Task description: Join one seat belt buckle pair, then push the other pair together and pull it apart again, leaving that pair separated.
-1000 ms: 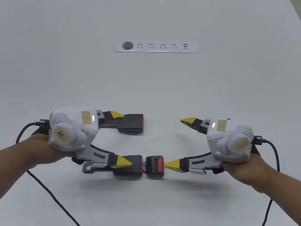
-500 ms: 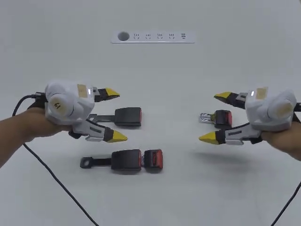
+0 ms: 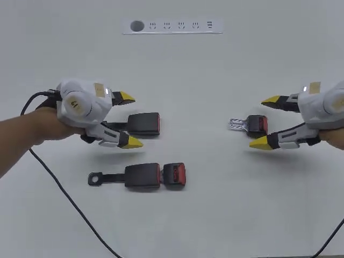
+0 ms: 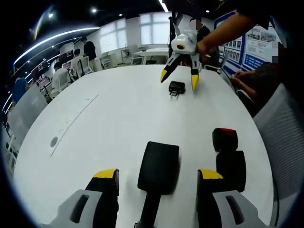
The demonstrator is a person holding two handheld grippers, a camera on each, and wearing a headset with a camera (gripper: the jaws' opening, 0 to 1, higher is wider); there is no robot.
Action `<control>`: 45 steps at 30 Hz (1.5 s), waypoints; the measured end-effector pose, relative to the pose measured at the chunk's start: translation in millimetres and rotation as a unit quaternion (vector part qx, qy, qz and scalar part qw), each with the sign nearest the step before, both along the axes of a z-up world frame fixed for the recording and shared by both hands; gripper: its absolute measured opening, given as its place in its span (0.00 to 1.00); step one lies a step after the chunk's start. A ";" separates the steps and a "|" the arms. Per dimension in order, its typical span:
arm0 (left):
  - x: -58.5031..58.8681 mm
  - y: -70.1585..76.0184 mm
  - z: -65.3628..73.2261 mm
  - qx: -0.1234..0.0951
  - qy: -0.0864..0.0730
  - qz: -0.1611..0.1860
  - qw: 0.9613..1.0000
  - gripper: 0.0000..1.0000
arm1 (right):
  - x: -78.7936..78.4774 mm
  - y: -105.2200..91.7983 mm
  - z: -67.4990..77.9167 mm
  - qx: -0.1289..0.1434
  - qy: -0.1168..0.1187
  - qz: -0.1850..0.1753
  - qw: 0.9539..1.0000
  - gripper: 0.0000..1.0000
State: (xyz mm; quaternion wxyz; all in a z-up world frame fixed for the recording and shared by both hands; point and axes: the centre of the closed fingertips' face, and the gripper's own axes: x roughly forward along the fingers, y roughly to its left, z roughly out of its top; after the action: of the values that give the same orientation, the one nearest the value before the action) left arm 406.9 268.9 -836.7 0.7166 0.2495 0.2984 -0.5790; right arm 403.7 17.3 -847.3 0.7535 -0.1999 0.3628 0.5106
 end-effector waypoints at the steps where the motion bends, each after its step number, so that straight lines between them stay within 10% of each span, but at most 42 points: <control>1: 0.1 1.8 -4.7 0.006 0.003 0.001 1.000 0.68 | -0.6 -2.8 -3.4 -0.005 0.007 0.000 1.000 0.70; 18: 1.6 2.4 -22.8 0.011 0.011 -0.032 0.999 0.49 | -5.6 -2.8 -9.2 -0.009 0.011 0.054 0.998 0.36; 24: 8.4 -1.8 -17.9 0.019 -0.004 -0.041 0.999 0.34 | -5.9 0.1 -10.8 -0.012 0.013 0.075 0.997 0.36; 45: -1.1 1.9 -11.0 0.033 -0.003 -0.072 0.997 0.33 | -3.6 55.5 -11.6 0.004 0.016 0.120 0.993 0.34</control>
State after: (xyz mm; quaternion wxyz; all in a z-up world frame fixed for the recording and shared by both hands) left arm 405.8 270.8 -847.6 0.6654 0.2956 0.2965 -0.6180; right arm 400.1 72.8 -858.8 0.6819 -0.2308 0.3461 0.6017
